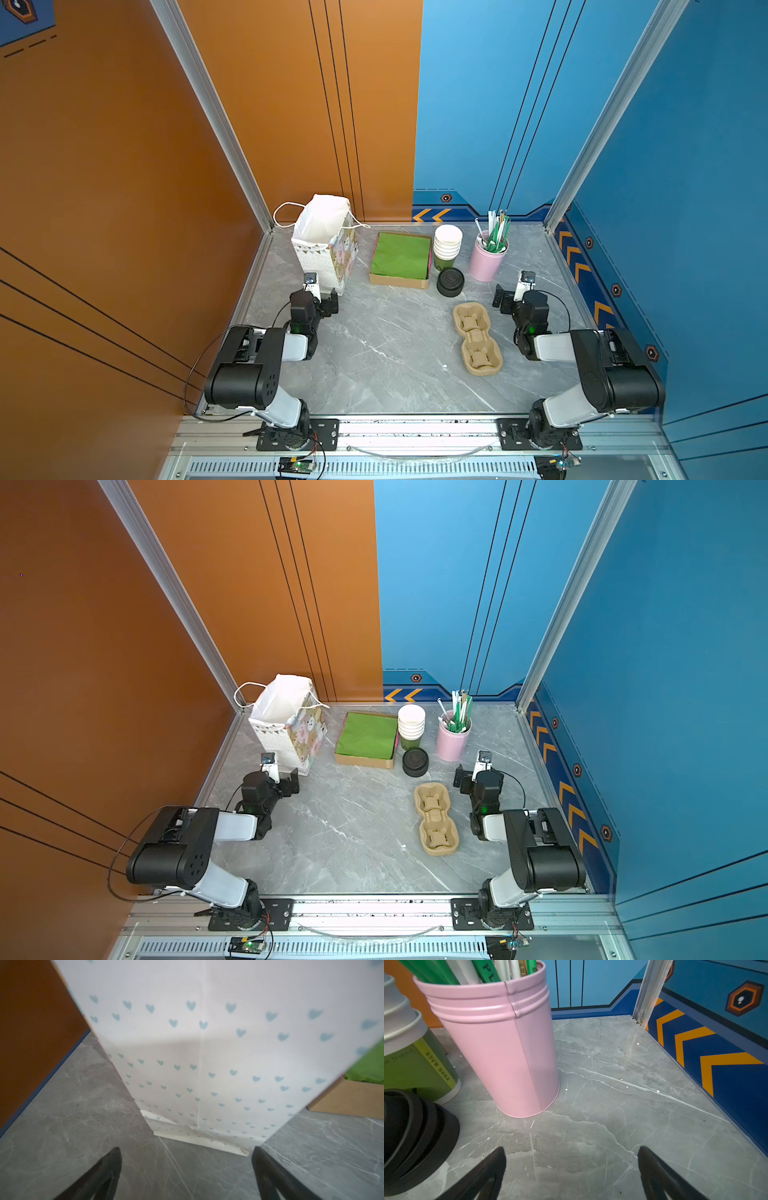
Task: Pack a coffee takeout order
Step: Pick up the coffee cup.
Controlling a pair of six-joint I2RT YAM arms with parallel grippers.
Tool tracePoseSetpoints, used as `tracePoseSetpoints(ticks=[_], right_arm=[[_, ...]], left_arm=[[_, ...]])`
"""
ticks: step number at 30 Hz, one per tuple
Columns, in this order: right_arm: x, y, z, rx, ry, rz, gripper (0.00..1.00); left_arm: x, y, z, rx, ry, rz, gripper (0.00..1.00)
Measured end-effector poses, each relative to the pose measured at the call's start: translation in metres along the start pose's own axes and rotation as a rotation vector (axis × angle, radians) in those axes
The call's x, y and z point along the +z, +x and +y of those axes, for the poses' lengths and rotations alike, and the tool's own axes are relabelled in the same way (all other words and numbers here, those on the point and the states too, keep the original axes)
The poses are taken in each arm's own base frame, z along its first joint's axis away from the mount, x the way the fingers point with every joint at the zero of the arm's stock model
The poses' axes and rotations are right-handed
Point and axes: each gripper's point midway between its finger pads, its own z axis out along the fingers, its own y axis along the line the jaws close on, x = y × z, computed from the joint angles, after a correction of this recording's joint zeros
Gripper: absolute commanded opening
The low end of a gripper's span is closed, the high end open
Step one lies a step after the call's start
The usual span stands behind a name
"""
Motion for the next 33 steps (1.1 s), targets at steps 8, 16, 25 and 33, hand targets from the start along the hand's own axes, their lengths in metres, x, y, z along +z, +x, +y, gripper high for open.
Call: tracePoseSetpoints(ticks=[8, 16, 25, 33], right_arm=[[0.0001, 0.0000, -0.0007, 0.001, 0.002, 0.000, 1.00], [0.0001, 0.0000, -0.0007, 0.001, 0.002, 0.000, 1.00], [0.0001, 0.0000, -0.0006, 0.001, 0.001, 0.000, 1.00], [-0.0001, 0.0005, -0.0008, 0.000, 0.003, 0.006, 1.00]], left_arm=[[0.0000, 0.0000, 0.0020, 0.000, -0.012, 0.000, 0.98], [0.0000, 0.0000, 0.0025, 0.000, -0.014, 0.000, 0.98], [0.0000, 0.0000, 0.0036, -0.001, -0.017, 0.000, 0.98], [-0.0001, -0.0005, 0.0071, -0.004, -0.030, -0.001, 0.98]])
